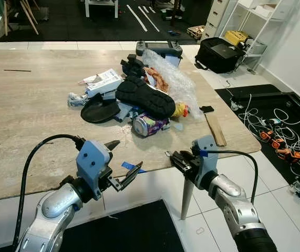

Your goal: Picking trash to rubbish bin

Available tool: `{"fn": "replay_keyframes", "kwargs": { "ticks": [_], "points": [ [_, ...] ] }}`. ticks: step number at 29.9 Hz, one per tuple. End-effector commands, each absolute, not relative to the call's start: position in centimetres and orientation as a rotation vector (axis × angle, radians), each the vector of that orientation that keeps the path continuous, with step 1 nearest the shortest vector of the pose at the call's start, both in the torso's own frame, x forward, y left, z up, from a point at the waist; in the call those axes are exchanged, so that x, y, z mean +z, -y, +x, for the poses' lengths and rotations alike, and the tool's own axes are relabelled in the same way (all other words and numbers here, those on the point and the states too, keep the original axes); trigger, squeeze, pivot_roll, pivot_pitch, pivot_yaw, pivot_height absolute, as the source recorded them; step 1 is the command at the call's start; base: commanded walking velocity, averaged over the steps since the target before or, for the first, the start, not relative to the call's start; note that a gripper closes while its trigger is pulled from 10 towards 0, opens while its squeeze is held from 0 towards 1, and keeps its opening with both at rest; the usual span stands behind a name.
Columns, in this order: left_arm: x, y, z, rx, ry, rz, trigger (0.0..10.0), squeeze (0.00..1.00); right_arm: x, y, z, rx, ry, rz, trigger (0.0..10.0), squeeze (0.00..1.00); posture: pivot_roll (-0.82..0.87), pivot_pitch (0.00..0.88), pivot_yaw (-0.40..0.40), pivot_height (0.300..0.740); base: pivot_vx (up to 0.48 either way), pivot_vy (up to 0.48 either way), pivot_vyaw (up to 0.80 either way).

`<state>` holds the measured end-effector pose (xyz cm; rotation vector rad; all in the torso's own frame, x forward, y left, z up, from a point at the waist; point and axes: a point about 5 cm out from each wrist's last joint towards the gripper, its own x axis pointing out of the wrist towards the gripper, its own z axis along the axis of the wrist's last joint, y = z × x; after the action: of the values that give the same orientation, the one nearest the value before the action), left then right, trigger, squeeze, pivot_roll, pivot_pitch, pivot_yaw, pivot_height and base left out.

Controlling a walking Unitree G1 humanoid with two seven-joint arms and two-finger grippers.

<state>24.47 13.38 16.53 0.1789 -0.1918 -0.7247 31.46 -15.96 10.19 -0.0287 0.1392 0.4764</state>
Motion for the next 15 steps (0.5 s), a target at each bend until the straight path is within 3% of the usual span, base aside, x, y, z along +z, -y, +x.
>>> {"fn": "replay_keyframes", "kwargs": {
  "ticks": [1, 11, 15],
  "points": [
    [16.2, -13.2, 24.3, -0.748, 0.167, 0.203, 10.0, 0.0, 9.3, 16.7, 31.2, 0.451, -0.179, -0.021, 0.0, 0.0, -0.04, 0.124, -0.092, 0.74, 0.0, 0.0, 0.0],
    [16.2, -13.3, 24.4, -0.737, 0.17, 0.207, 10.0, 0.0, 10.1, 16.6, 31.5, 0.447, -0.141, -0.026, 0.0, 0.0, -0.04, 0.122, -0.095, 0.74, 0.0, 0.0, 0.0],
    [16.6, -14.4, 25.3, -0.614, 0.192, 0.221, 10.0, 0.0, 11.9, 16.1, 31.9, 0.426, -0.052, -0.009, 0.0, 0.0, -0.04, 0.126, -0.099, 0.74, 0.0, 0.0, 0.0]
  ]
}}
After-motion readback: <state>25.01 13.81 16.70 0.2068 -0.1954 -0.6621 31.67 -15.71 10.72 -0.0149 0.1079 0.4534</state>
